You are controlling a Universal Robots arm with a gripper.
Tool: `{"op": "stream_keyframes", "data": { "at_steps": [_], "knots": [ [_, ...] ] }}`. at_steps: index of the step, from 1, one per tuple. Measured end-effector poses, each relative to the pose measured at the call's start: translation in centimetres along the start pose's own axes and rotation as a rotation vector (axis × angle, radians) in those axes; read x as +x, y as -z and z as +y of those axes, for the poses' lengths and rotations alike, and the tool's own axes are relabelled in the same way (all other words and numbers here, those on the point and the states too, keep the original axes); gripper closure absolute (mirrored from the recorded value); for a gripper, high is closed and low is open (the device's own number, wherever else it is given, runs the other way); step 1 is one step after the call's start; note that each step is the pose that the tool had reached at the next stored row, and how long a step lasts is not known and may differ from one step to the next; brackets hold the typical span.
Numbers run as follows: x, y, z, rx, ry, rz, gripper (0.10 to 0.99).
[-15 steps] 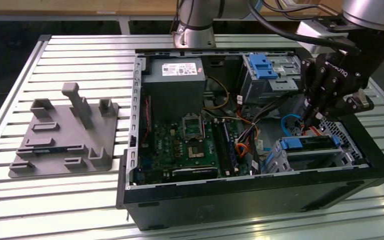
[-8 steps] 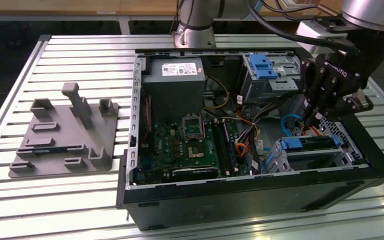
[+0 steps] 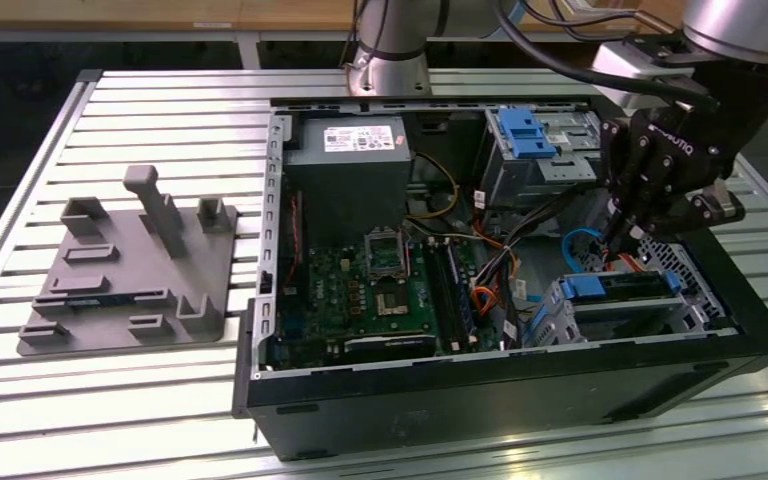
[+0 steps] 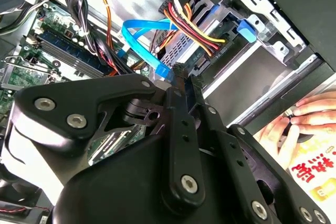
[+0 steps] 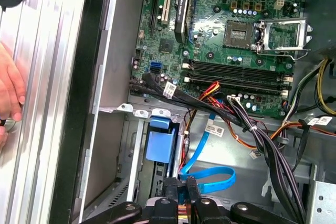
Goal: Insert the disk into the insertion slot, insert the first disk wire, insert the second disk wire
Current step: 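Insert the second disk wire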
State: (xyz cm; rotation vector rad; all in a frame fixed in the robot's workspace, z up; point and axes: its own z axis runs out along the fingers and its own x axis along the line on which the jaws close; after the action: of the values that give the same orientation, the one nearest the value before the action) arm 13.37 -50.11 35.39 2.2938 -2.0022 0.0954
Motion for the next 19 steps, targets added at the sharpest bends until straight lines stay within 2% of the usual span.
{"op": "stream_keyframes", "data": {
  "at_steps": [4,6,14,19],
  "knots": [
    [-0.08,-0.06,-0.03,-0.001,0.000,0.0004,0.875],
    [-0.11,-0.08,-0.03,-0.001,0.000,0.0009,0.925],
    [-0.13,-0.09,-0.04,-0.002,0.000,0.0021,0.925],
    [-0.13,-0.09,-0.04,-0.009,-0.068,0.0021,0.925]
  ]
}}
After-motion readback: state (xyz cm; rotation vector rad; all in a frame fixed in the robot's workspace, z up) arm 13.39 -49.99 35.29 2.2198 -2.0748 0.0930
